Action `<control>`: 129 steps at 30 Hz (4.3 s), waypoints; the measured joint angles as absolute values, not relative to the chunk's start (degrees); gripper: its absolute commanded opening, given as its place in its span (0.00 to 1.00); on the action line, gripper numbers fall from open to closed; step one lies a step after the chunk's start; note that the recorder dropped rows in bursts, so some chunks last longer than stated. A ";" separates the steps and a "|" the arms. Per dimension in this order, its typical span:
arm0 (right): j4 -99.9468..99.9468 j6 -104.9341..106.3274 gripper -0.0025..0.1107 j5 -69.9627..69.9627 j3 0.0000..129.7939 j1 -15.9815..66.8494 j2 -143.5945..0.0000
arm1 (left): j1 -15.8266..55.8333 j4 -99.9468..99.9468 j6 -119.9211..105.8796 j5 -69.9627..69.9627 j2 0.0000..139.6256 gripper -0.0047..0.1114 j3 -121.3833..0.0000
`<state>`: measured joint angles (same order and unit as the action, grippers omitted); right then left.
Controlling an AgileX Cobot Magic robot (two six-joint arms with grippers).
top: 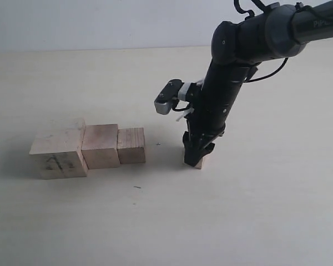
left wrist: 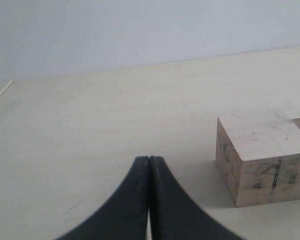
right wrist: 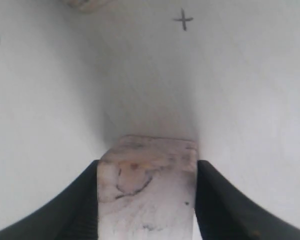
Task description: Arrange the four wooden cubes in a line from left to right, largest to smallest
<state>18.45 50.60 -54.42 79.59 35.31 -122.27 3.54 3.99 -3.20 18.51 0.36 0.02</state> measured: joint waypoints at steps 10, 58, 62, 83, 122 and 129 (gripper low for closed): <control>15.29 69.58 0.02 -50.59 81.37 35.31 -122.27 | 3.54 3.99 -3.20 18.51 0.36 0.04 0.02; 18.40 70.01 0.02 -52.27 92.87 41.89 -129.72 | 3.54 3.99 -3.20 18.51 0.36 0.04 0.02; 18.88 70.01 0.02 -52.27 92.87 41.89 -129.80 | 3.54 3.99 -3.20 18.51 0.36 0.04 0.02; 20.52 71.36 0.11 -52.27 92.87 41.89 -129.94 | 3.54 3.99 -3.20 18.51 0.36 0.04 0.02; 23.68 70.31 0.79 -51.07 92.87 41.98 -129.16 | 3.54 3.99 -3.20 18.51 0.36 0.04 0.02; 23.60 66.61 0.87 -52.56 92.87 41.98 -128.77 | 3.54 3.99 -3.20 18.51 0.36 0.04 0.02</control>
<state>23.60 66.61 -52.56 92.87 41.98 -128.77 3.54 3.99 -3.20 18.51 0.36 0.02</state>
